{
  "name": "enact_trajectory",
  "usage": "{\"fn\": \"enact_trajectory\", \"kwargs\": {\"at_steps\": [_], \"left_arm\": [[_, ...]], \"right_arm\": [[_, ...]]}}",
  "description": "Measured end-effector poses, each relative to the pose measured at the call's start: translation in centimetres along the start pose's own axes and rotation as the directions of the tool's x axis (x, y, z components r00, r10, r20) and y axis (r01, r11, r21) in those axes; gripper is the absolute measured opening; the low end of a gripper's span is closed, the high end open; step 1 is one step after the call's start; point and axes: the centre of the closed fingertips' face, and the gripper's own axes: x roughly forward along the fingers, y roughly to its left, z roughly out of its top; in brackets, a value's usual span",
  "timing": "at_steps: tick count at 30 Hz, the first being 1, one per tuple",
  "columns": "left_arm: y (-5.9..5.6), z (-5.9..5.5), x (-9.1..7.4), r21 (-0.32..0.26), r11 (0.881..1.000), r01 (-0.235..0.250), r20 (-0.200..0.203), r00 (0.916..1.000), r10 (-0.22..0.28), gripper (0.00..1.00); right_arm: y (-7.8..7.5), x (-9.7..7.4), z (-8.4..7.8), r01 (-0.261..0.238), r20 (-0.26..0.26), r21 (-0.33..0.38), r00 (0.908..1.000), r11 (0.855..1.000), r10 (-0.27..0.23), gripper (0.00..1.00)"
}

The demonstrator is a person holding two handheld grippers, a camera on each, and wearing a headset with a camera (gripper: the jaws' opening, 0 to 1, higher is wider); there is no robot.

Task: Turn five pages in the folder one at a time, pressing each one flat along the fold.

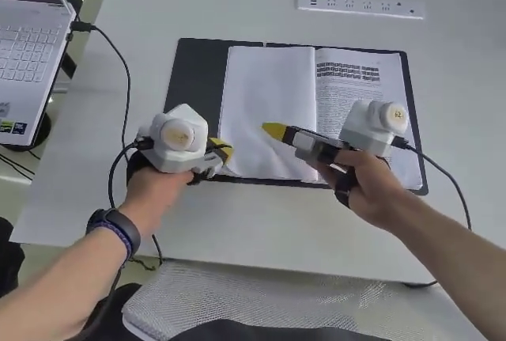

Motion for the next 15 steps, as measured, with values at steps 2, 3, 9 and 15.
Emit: {"fn": "enact_trajectory", "kwargs": {"at_steps": [2, 3, 9, 15], "left_arm": [[0.0, -0.8, 0.2, 0.018, 1.000, -0.001, -0.026, 0.9997, 0.001, 0.00], [-0.1, -1.1, 0.2, 0.027, 1.000, 0.003, -0.038, 0.9993, -0.002, 0.00], [-0.2, -2.1, 0.4, 0.084, 0.996, -0.003, -0.059, 0.9982, 0.008, 0.00], [0.0, -2.1, 0.5, 0.075, 0.997, -0.002, -0.058, 0.9983, 0.006, 0.00]], "right_arm": [[-0.3, -0.4, 0.1, 0.008, 0.003, -0.002, 1.0000, 1.000, -0.008, 0.34], [-0.5, -0.5, 0.1, 0.010, 0.004, -0.002, 0.9999, 1.000, -0.010, 0.33], [-1.7, -1.3, 0.4, 0.029, 0.008, 0.004, 0.9996, 1.000, -0.029, 0.32], [-2.3, -1.9, 0.7, 0.035, -0.008, -0.036, 0.9993, 0.999, -0.036, 0.32]]}}
